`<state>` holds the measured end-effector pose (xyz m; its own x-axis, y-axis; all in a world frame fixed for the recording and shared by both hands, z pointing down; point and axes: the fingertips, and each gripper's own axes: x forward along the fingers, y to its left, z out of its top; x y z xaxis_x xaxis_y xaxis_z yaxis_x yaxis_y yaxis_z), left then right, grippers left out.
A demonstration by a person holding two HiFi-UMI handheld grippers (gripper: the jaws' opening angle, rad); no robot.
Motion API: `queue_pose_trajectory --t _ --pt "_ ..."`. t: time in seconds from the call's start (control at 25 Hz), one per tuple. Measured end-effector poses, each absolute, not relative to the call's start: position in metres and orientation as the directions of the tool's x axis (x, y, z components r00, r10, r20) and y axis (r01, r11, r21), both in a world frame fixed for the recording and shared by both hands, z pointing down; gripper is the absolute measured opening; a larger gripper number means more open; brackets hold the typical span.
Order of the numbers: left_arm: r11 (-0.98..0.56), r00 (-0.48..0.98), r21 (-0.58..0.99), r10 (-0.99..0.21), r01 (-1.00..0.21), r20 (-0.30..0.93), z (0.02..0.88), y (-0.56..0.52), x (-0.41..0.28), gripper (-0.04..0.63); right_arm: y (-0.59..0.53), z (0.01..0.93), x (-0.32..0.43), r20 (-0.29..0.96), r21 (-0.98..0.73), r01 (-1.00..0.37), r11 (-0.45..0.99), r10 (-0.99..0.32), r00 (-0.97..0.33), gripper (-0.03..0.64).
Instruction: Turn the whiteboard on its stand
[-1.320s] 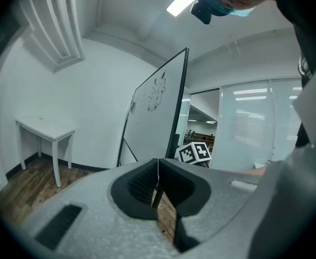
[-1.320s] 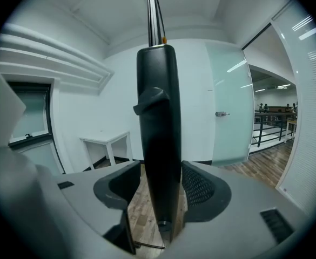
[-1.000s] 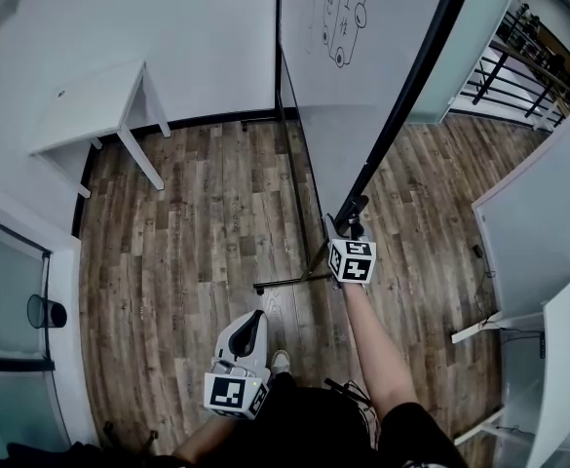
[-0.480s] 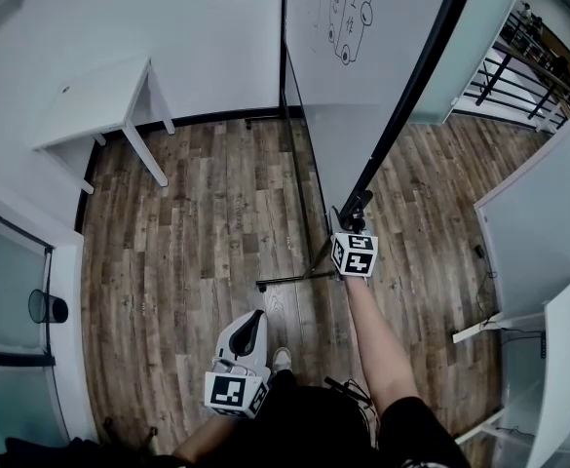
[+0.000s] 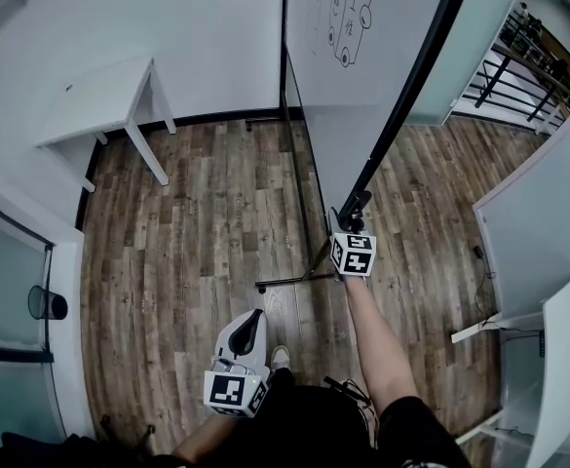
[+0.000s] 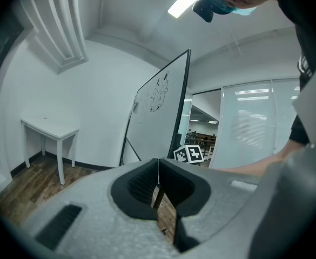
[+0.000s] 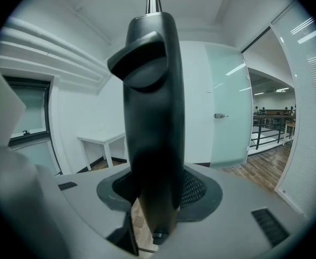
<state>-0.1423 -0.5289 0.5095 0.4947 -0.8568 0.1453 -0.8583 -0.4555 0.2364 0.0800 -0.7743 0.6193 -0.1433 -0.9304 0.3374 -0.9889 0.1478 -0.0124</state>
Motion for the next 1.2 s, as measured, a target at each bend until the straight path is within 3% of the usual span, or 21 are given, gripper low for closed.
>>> queue_pose_trajectory --t 1.2 --pt "-0.428 0.456 0.203 -0.883 -0.881 0.114 0.491 -0.41 -0.1 0.018 -0.642 0.623 0.089 0.322 -0.011 -0.983 0.185 -0.93 -0.178 0.172"
